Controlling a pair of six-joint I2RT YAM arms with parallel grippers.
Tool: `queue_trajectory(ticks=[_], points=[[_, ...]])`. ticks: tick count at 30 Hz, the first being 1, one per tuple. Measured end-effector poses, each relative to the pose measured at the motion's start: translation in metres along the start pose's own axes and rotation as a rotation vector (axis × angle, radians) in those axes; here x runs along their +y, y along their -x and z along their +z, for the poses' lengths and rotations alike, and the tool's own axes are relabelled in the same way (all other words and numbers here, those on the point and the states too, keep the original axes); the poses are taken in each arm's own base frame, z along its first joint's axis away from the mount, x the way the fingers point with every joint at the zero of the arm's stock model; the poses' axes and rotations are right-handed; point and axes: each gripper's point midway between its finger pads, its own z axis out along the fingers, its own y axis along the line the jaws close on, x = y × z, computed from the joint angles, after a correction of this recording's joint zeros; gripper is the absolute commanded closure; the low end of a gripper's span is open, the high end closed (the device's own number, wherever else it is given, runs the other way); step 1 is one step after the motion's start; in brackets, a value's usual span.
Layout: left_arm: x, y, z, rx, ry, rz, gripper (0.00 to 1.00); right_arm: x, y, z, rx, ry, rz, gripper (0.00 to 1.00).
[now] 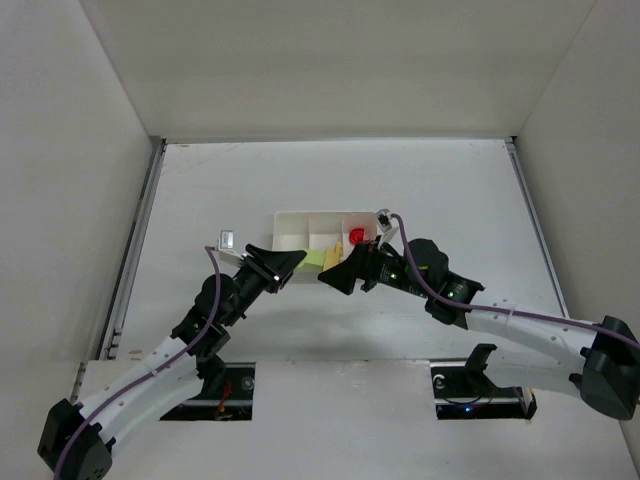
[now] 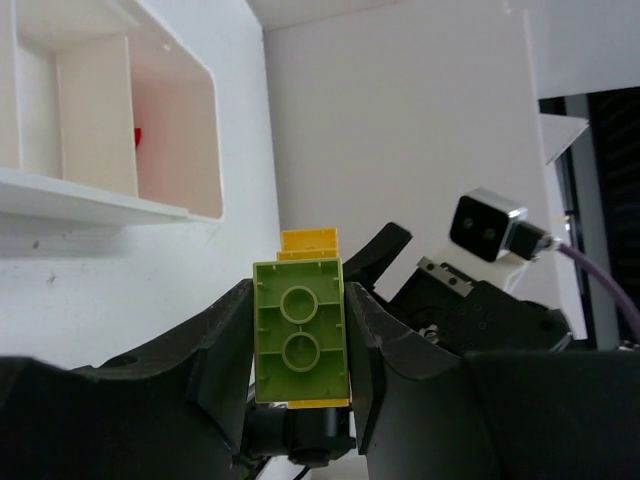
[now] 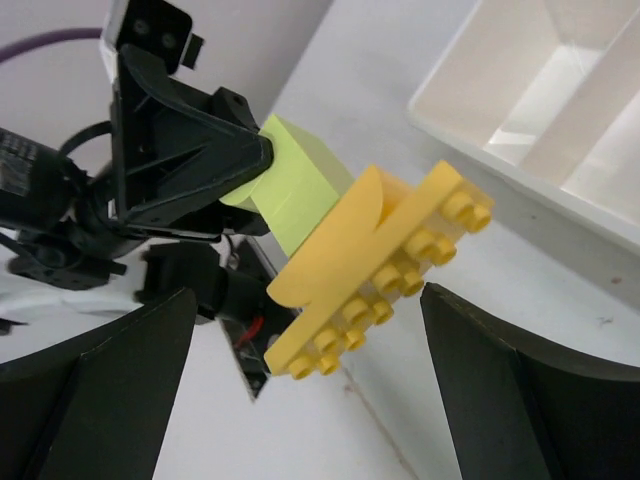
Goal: Sort the legos into containers by color
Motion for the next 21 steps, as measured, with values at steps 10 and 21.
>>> queue_trajectory(ticks=[10,21], points=[[-0.019,0.0,0.003,-0.011,-0.088,-0.075,0.82,0.021,0.01,0.006,-0.098,0.145,0.216,0.0],[-0.027,-0.016,0.001,0.016,-0.12,-0.09,0.82,0.023,0.017,0.016,-0.135,0.174,0.315,0.14]])
